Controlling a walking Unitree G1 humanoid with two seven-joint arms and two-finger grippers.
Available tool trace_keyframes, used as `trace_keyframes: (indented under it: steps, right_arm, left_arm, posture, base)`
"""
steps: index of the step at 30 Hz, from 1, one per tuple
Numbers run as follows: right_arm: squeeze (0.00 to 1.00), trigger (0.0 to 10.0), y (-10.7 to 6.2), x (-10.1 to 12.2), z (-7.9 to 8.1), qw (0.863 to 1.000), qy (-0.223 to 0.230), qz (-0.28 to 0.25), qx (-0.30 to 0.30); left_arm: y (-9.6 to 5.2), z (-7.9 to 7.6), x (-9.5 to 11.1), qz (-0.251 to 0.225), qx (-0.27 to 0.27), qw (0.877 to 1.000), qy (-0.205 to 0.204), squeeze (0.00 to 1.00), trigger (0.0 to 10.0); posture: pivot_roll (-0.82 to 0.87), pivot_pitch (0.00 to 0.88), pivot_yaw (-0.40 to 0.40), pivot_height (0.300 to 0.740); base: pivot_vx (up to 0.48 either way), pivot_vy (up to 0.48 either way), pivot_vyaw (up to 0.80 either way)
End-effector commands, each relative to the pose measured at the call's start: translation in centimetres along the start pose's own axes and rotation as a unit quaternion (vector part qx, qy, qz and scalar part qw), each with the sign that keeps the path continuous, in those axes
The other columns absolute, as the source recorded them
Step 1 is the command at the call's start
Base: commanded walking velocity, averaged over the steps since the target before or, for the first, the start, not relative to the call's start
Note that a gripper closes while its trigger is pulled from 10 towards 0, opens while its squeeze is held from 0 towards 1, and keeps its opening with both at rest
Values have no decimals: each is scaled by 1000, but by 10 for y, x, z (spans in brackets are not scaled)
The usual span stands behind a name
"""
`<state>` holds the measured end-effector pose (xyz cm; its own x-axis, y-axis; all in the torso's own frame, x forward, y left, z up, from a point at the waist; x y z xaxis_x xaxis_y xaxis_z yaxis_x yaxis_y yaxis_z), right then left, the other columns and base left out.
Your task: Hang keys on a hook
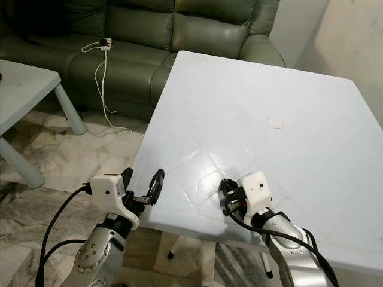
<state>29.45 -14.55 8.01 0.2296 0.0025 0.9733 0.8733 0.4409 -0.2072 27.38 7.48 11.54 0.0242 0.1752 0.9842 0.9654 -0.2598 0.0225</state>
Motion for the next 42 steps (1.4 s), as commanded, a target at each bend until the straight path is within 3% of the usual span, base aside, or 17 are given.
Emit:
trace_keyframes:
  steps: [1,2,3,4,5,9,13,16,18,21,24,31,42]
  right_arm:
    - [0,0,-2,3,-11,1000,12,-8,-21]
    - [0,0,-1,6,-11,1000,14,-19,-18]
    - [0,4275,-2,22,-12,997,3,-71,-21]
    - [0,7922,-3,30,-14,995,2,-95,-29]
    - [0,10000,-3,34,-16,994,2,-108,-35]
    - [0,10000,-7,60,-21,978,64,-193,-40]
    - [0,10000,-7,61,-23,975,59,-207,-62]
    - [0,10000,-9,62,-23,968,51,-230,-87]
    - [0,10000,-6,53,-24,969,58,-218,-105]
    - [0,10000,-5,52,-25,967,60,-221,-113]
    - [0,10000,0,41,-27,970,36,-187,-155]
    - [0,10000,13,42,-14,975,20,-165,-149]
    - [0,10000,16,38,-18,974,16,-158,-164]
  left_arm:
    - [3,-9,2,-3,-8,1000,-17,0,10000]
    - [4,-8,2,-3,-8,1000,-16,0,10000]
    - [5,-7,2,-4,-7,1000,-15,0,10000]
    - [6,-6,3,-6,-6,1000,-13,0,10000]
    - [6,-6,3,-6,-5,1000,-12,0,10000]
    - [12,1,10,-18,1,1000,0,0,10000]
    - [17,9,14,-27,7,1000,14,0,10000]
    - [25,25,24,-47,22,998,41,0,10000]
    - [30,39,29,-54,37,997,48,0,10000]
    - [32,43,32,-64,37,995,67,0,10000]
    - [39,54,40,-78,47,993,78,0,10000]
    - [50,63,43,-77,52,994,64,0,10000]
    - [56,75,38,-70,67,993,64,0,10000]
  posture:
    - [-2,106,-112,740]
    - [-1,104,-110,740]
    - [-1,103,-109,740]
    - [-1,103,-109,740]
    - [-2,101,-107,740]
    - [-2,97,-104,740]
    - [-1,94,-102,740]
    - [1,83,-96,740]
    - [0,73,-91,740]
    - [-1,62,-89,740]
    - [-3,51,-84,740]
    - [-14,25,-61,740]
    - [-21,0,-45,740]
  base:
    - [0,0,0]
    - [0,0,0]
    - [0,0,0]
    - [0,0,0]
    - [0,0,0]
    - [0,0,0]
    - [0,0,0]
    - [0,0,0]
    - [0,0,0]
    - [0,0,0]
    - [0,0,0]
    - [0,0,-160]
    - [0,0,-770]
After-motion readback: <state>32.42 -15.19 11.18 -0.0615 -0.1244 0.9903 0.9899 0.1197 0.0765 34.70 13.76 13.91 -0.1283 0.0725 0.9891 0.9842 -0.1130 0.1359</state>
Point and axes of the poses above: a point about 5 cm out from each wrist's last joint towards the gripper, its own y axis pointing out of the wrist towards the gripper, its own x axis along the axis of the wrist's last joint, z = x × y, the point moved 5 cm from there along y, pointing out of the wrist towards the gripper, and after that the axes turned 6 degrees about y, right-handed, at the moved point
